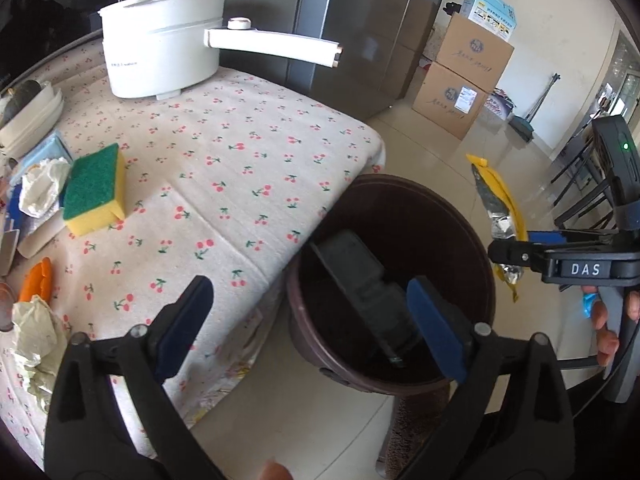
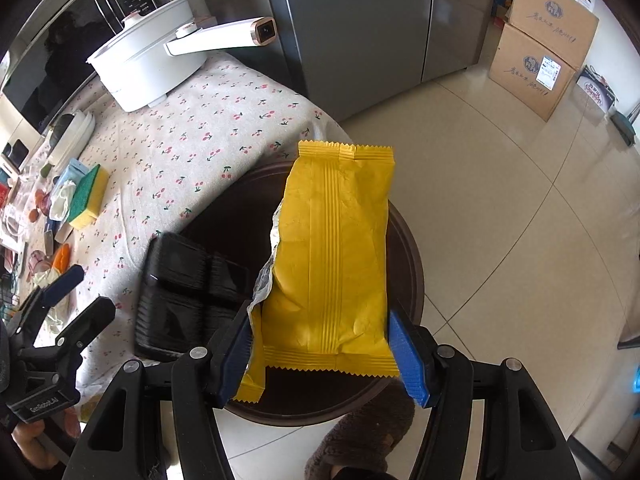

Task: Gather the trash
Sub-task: 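Carry both items over the brown bin and open both grippers to drop them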

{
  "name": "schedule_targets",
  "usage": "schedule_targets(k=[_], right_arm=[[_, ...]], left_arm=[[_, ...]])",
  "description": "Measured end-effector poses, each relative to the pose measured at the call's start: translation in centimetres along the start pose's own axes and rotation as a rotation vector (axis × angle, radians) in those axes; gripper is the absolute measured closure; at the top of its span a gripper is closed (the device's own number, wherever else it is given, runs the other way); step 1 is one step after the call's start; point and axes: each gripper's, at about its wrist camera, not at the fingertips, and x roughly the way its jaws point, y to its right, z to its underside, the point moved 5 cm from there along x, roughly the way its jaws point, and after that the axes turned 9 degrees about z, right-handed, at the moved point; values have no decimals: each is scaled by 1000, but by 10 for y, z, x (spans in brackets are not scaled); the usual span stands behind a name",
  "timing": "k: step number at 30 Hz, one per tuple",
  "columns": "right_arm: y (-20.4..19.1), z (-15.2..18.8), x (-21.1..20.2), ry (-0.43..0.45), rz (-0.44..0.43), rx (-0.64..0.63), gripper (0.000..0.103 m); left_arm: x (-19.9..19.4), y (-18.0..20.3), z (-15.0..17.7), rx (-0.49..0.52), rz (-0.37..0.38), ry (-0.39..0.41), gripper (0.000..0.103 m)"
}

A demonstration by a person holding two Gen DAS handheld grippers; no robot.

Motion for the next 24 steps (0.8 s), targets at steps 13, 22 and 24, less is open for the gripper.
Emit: schedule_targets(k=[13,22,24], right_arm=[[-14,1,4,-11,2,-45,37],[-19,-1,5,-21,6,-42,12],[-21,-1,4,-20,3,-45,12]], left_arm=[[-27,-32,0,-66,-78,8,3],[-45,-45,4,-85,-99,3,3],[-48,-47,5,-89,-102,2,3]])
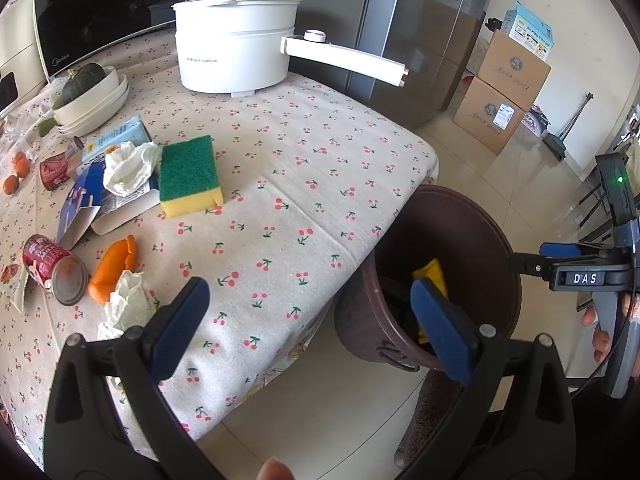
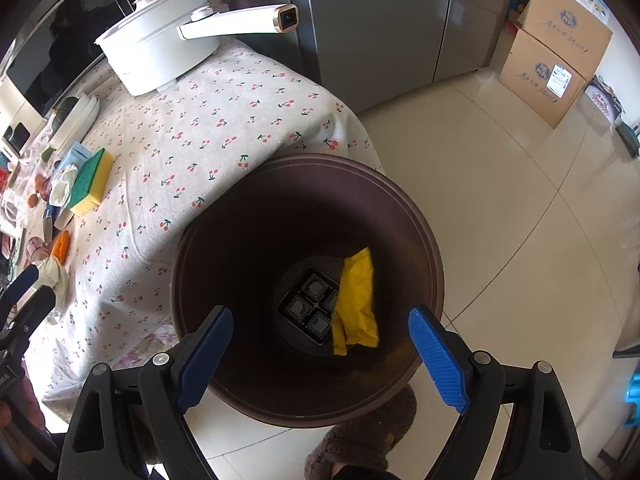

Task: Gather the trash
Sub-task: 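Carry both items over the brown bin and open both grippers to drop them, then lower the left gripper onto the crumpled white tissue and close it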

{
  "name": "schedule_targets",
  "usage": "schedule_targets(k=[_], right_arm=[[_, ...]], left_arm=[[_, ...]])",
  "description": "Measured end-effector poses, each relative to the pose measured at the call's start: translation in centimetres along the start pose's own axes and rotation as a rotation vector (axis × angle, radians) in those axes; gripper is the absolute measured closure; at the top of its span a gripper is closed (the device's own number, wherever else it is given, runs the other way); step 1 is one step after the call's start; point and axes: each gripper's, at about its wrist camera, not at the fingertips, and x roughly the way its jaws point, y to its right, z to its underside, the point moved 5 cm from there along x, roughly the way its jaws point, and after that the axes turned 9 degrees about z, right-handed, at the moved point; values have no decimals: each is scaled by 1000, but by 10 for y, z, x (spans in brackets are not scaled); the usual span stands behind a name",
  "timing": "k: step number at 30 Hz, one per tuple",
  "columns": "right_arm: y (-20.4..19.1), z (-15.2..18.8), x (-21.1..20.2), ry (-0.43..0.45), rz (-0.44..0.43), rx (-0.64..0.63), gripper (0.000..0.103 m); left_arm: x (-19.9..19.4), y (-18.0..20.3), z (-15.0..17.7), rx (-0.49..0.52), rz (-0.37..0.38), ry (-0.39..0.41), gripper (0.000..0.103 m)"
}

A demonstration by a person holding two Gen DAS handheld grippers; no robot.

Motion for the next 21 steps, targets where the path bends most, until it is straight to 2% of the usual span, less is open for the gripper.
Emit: schedule_targets(k=[10,21], right_arm=[[-12,-7,-3,5,-13,5,12],[-65,-20,-10,26,-62,-59,12]], left_arm=[[-24,-32,4,-66,-35,-25,3],[-64,-99,19,-200,-96,-35,3]])
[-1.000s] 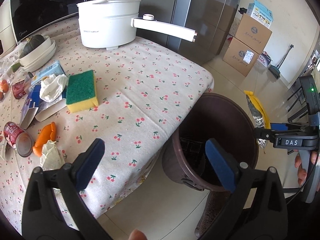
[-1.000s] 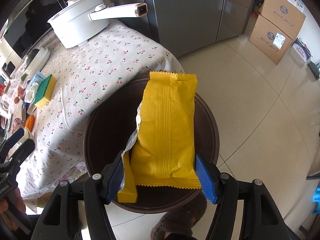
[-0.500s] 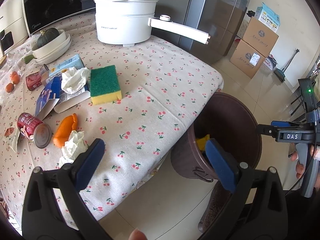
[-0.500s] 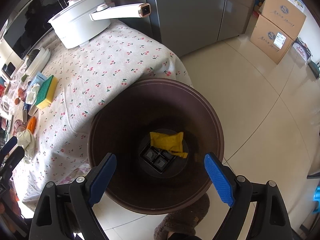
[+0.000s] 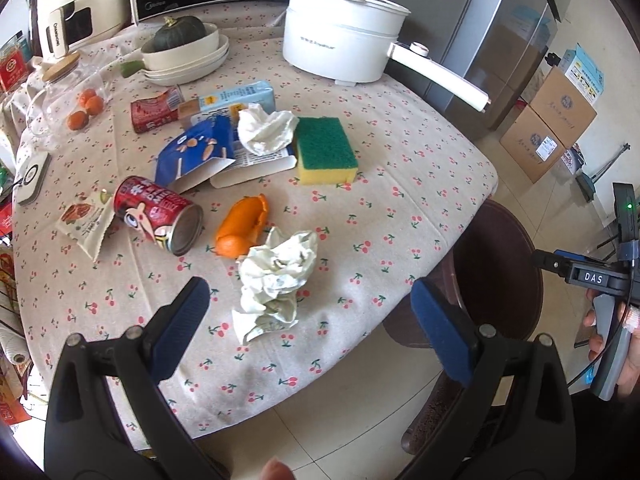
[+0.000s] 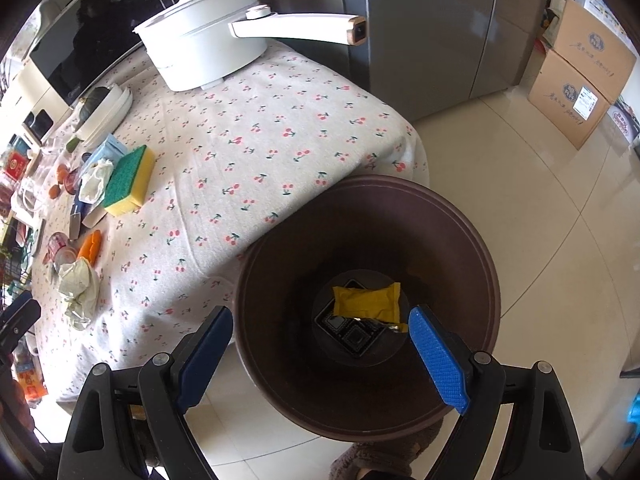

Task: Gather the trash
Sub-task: 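Lower the left gripper onto the crumpled white tissue and close it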

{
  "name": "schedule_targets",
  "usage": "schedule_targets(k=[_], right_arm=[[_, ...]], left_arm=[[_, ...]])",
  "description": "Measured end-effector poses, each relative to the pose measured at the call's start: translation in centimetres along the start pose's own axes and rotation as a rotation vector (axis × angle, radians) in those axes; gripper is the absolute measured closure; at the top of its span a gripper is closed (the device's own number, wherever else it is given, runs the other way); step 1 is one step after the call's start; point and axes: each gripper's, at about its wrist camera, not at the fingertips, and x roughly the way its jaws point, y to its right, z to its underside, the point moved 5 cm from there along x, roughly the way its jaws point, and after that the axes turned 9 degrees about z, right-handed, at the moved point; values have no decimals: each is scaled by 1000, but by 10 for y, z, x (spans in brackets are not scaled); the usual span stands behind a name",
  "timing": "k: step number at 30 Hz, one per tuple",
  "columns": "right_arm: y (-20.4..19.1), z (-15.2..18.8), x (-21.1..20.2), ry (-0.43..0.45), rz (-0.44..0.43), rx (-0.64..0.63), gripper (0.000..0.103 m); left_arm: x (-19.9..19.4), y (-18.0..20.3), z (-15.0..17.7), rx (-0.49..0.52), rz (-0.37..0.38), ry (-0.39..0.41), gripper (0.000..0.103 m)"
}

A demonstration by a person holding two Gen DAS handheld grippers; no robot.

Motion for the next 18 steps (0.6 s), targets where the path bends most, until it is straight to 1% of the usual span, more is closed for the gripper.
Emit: schedule_targets(k=[3,6,10,14,15,18], right_arm=[[-19,-4,0,6,-16,-26,12],[-37,-7,0,9,-28,-56,12],[-57,-9,0,12,-33,-93,12],[-67,-10,1,17,-30,-118,12],[-68,-11,1,18,-29,-121,12],[-71,-11,1,19,-27,-126,12]], left_arm=[[-1,-17,4,-31,-13,-18,3],[5,-31,9,-71,-9,-47,3],[21,-39,14,-134,38,-94,3],[42,-40,13,-168,76,-126,11],[47,-40,13,-174,82,-131,11],[58,-43,11,-189,83,-137,18]])
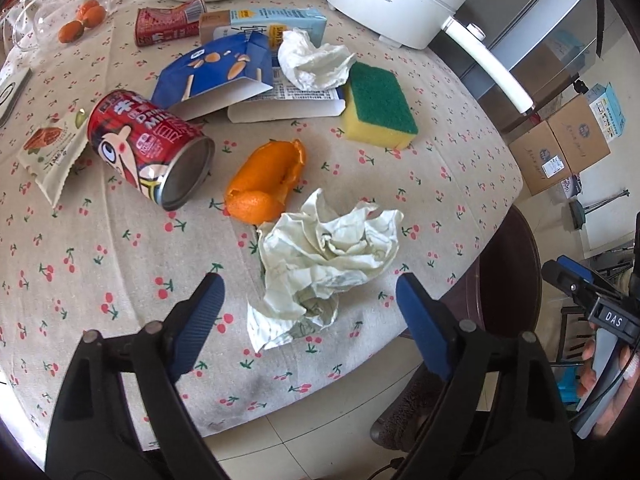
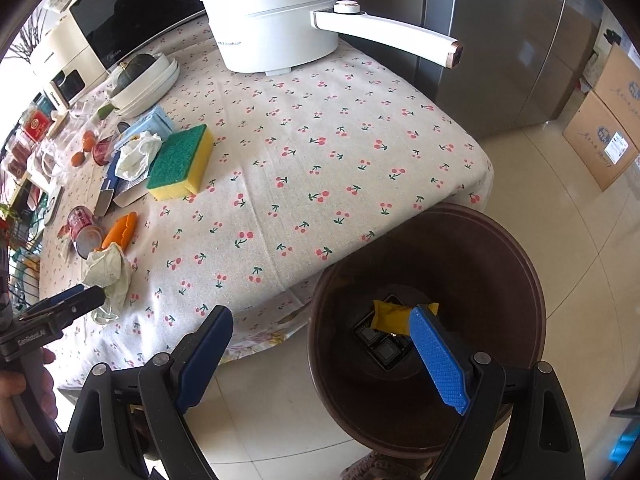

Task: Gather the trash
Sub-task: 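Lower the left gripper onto the crumpled white tissue and close it, then grasp the green-yellow sponge with the right gripper while the left gripper holds the tissue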

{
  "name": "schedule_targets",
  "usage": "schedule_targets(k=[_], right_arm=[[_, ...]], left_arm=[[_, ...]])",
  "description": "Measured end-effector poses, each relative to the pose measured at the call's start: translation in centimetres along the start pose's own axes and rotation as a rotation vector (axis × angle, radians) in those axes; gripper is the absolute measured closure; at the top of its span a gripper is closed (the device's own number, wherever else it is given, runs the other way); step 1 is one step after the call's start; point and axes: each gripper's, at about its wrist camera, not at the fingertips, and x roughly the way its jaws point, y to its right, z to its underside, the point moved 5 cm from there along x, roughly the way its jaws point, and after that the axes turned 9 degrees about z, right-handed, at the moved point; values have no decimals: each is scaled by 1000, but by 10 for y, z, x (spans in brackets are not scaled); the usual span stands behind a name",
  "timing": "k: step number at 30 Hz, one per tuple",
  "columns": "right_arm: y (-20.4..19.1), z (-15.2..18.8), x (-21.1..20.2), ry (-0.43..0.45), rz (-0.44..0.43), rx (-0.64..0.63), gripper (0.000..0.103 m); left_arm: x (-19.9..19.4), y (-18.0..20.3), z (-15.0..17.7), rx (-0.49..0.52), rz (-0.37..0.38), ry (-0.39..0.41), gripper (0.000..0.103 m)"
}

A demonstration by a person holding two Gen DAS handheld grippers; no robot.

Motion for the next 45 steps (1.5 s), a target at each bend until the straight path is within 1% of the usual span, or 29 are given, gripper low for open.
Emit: schedule_targets(k=[1,2,3,5,6,7,10,13,18,22,24,27,30,36,41,42,43,44,45], right_arm=[[-1,0,0,-1,0,0,12],[-1,-1,1,-2,0,1,12],[-1,-1,1,-3,-1,2,12],[-2,-3,1,-4,-1,6,12],[-3,-4,1,-4,-3,9,12],[-6,-6,1,-3,-5,9,12],[-15,-13,0,2,-15,2,12],[-30,-23,-1,13,-25,-5,12],[-66,-42,6,21,-47,-24,12],[-101,-56,19,38,-27,-81,12],[-119,-61,28,43,-20,-114,12],[-140,-70,40,48,-38,-127,12],[-157,-78,51,54,-60,-120,12],[-181,-90,71,71,-102,-78,12],[-191,-94,82,98,-79,-107,13],[-192,-95,83,106,-74,-116,15],[-193,-95,84,114,-68,-125,22],[-192,-96,85,119,-48,-136,26],[-191,-96,86,123,-25,-147,34]], left_arm=[[3,-2,-1,-5,3,-4,22],[7,-3,-1,-12,5,-9,29],[10,-5,-1,-21,9,-15,34],[13,-8,-1,-41,26,-27,55],[14,-9,-1,-47,38,-34,61],[13,-9,-1,-46,45,-35,63],[-1,-7,-1,-17,41,-12,64],[-21,-6,-3,10,48,27,65],[-56,-14,-5,23,48,96,65],[-79,-30,-6,17,20,147,65],[-88,-40,-8,16,-11,171,65],[-97,-54,-12,19,-72,202,65],[-106,-69,-13,-4,-92,222,65],[-115,-83,-17,-48,-81,243,65],[-114,-83,-18,-45,-79,240,65],[-113,-83,-18,-46,-81,238,65],[-112,-84,-18,-48,-80,235,65],[-111,-84,-18,-52,-79,232,65],[-111,-85,-17,-56,-78,230,65]])
